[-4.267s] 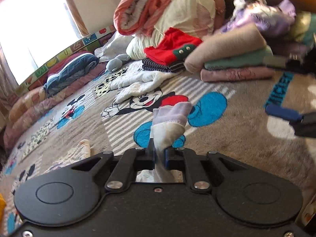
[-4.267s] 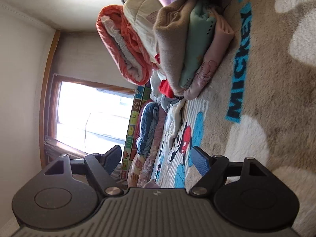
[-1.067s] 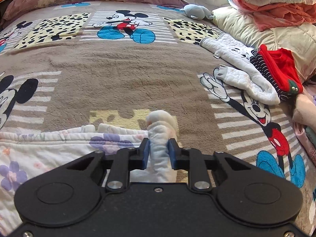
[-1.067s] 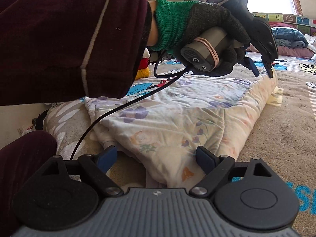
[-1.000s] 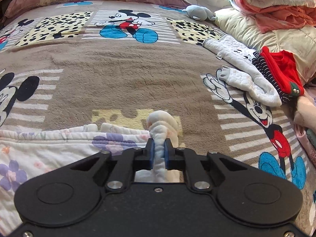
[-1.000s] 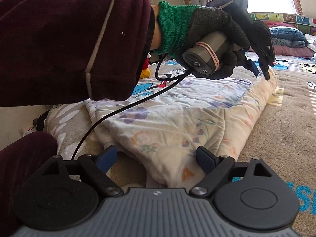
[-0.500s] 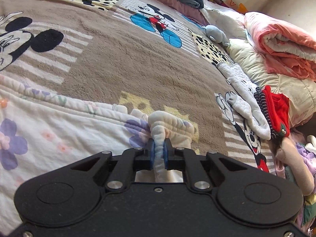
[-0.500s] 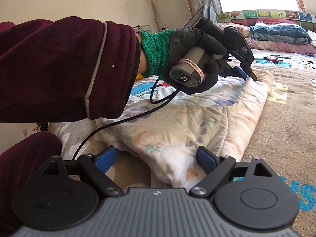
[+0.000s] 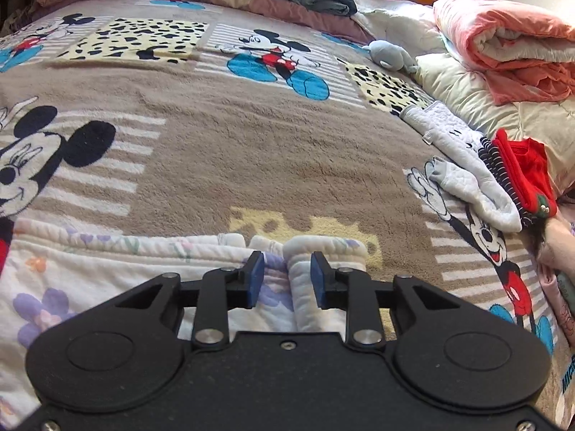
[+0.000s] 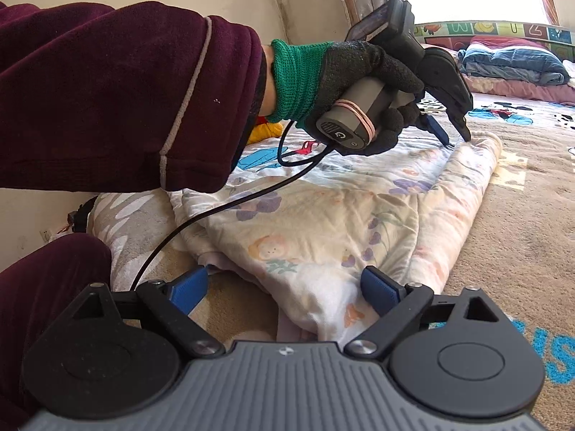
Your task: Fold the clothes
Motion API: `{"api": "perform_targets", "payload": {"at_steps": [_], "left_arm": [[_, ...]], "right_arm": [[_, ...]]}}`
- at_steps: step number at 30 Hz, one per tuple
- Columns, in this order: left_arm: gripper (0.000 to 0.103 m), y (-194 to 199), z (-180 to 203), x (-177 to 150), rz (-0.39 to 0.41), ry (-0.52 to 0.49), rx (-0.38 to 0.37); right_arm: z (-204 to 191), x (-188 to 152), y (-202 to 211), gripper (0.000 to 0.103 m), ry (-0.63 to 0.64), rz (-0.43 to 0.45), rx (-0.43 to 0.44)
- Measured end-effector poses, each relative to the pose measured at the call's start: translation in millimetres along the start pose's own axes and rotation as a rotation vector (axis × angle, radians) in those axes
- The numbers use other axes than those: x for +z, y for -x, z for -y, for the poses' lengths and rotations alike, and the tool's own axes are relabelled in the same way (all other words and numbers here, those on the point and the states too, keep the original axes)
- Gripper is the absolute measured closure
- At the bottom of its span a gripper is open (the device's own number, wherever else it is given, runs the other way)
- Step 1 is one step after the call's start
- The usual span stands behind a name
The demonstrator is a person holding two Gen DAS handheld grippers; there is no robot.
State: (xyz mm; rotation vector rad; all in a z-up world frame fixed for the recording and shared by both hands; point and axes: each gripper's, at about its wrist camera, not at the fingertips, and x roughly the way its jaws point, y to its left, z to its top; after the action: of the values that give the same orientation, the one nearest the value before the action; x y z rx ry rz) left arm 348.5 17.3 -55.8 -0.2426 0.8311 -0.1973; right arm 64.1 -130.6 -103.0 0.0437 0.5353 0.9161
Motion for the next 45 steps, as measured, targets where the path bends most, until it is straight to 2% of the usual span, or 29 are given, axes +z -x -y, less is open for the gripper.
{"api": "perform_targets", "payload": {"at_steps": [1, 3, 5, 9, 12, 14, 18, 24, 26, 32, 38, 41, 45], "left_arm": [[0.077, 5.9, 0.1, 1.7, 0.014, -0.004, 0.006], [0.078, 15.1, 5.1, 2.6, 0.025, -0.023, -0.043], [0.078, 18.2, 17.5, 1.4, 0.030, -0.077, -0.058], [0.078, 3.5, 42.8, -4.6, 0.008, -0.171, -0.070], [0.078, -21.8, 46.0, -8.1, -0.021, -0.177, -0.053], [0.078, -44.1, 40.8, -12.0, -0.078, -0.182, 0.025], [0.077, -57.2, 22.8, -15.0, -0.083, -0.091, 0.003], [0.078, -52.6, 24.5, -17.1, -0.076, -0.091, 0.001], [0.078, -43.9, 33.9, -14.0, -0.078, -0.122, 0.012], [0.078, 19.2, 39.8, -25.7, 0.017, -0.177, 0.008], [0.078, 71.1, 42.2, -61.8, 0.046, -0.233, -0.060], [0.078, 83.2, 50.1, -78.9, 0.038, -0.273, -0.100], [0.078, 83.6, 58.1, -99.4, 0.000, -0.306, -0.142]], "right_arm": [[-0.6, -0.2, -0.1, 0.011, 0.003, 0.001, -0.002], [-1.8, -0.7, -0.2, 0.011, 0.008, 0.002, -0.007], [-3.0, -1.1, -0.3, 0.011, 0.013, 0.004, -0.012], [-4.9, -1.9, -0.6, 0.011, 0.020, 0.006, -0.018], [-3.7, -2.3, -1.5, 0.011, 0.014, 0.003, -0.008], [-2.6, -2.4, -2.1, 0.010, 0.011, 0.000, -0.001], [-2.9, -3.7, -4.5, 0.007, 0.021, -0.010, 0.006], [-7.0, -5.5, -8.3, 0.004, 0.038, -0.021, 0.010], [-9.5, -5.5, -6.6, 0.004, 0.044, -0.007, -0.002], [-23.9, -4.6, 15.3, 0.007, 0.078, 0.092, -0.066], [-39.5, -3.2, 43.3, 0.007, 0.095, 0.166, -0.107], [-41.0, -9.3, 43.2, 0.007, 0.109, 0.119, -0.139], [-42.6, -14.6, 36.0, 0.007, 0.136, 0.058, -0.131]]}}
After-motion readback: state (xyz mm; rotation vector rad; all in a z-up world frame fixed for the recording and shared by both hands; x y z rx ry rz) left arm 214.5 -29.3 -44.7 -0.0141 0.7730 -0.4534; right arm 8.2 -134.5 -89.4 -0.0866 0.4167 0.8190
